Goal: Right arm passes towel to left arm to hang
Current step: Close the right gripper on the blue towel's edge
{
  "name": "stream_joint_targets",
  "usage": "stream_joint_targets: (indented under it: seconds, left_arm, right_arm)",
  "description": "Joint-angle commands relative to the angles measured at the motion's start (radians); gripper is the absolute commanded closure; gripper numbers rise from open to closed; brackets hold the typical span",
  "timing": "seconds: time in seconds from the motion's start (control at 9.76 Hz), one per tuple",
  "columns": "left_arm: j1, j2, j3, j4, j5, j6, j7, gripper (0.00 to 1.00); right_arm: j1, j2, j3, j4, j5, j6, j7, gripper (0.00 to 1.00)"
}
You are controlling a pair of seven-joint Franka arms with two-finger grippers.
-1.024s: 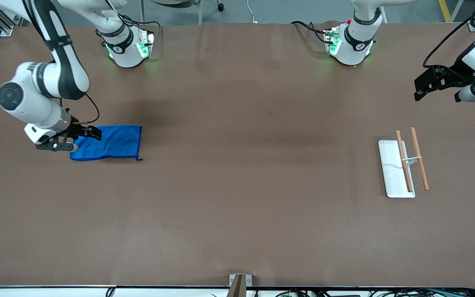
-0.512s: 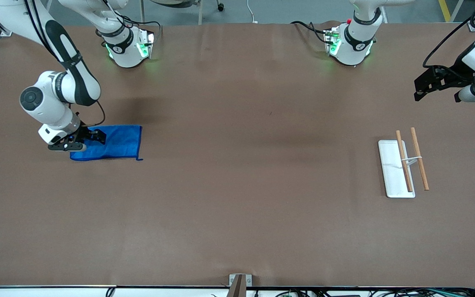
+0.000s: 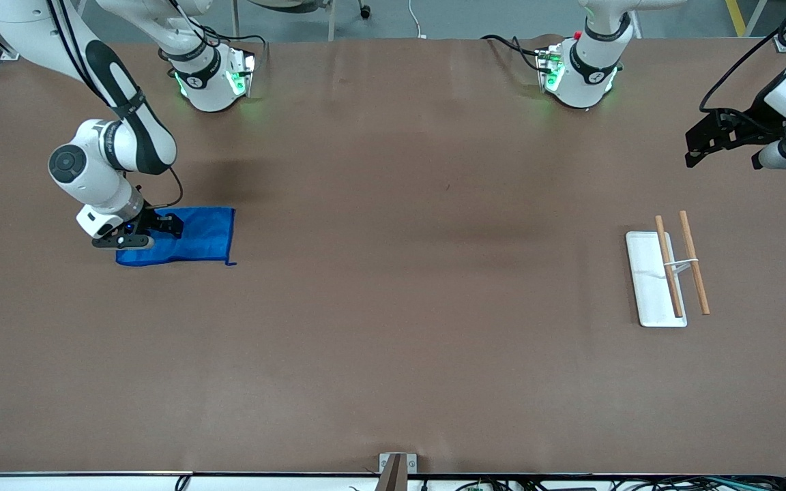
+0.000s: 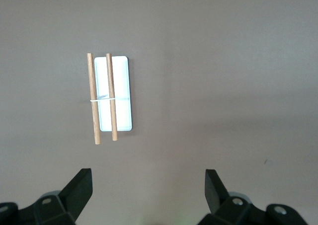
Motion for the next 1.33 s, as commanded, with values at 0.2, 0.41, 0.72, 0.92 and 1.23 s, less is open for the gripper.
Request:
stream_joint_targets:
  seconds: [0.2, 0.41, 0.72, 0.92, 1.23]
  left_arm:
    - [0.003, 0.022, -0.001, -0.004, -0.006, -0.001, 0.014, 0.00]
    - [0.003, 0.022, -0.001, -0.002, -0.006, -0.001, 0.015, 0.00]
    - [0.004, 0.022, -0.001, -0.004, -0.006, -0.001, 0.015, 0.00]
    - [0.004, 0.022, -0.001, -0.002, -0.009, -0.001, 0.017, 0.00]
    - [0.003, 0.022, -0.001, -0.004, -0.016, -0.021, 0.020, 0.00]
  right_arm:
    - [0.001, 0.014, 0.000, -0.021, -0.012, 0.044, 0.001, 0.80]
    - [0.001, 0.009, 0.001, -0.019, -0.012, 0.029, 0.009, 1.00]
    - [0.030, -0.072, 0.001, 0.026, -0.010, -0.172, 0.047, 1.00]
    - [0.079, -0.117, 0.004, 0.097, -0.009, -0.331, 0.140, 1.00]
    - [0.092, -0.140, 0.093, 0.261, 0.029, -0.531, 0.173, 1.00]
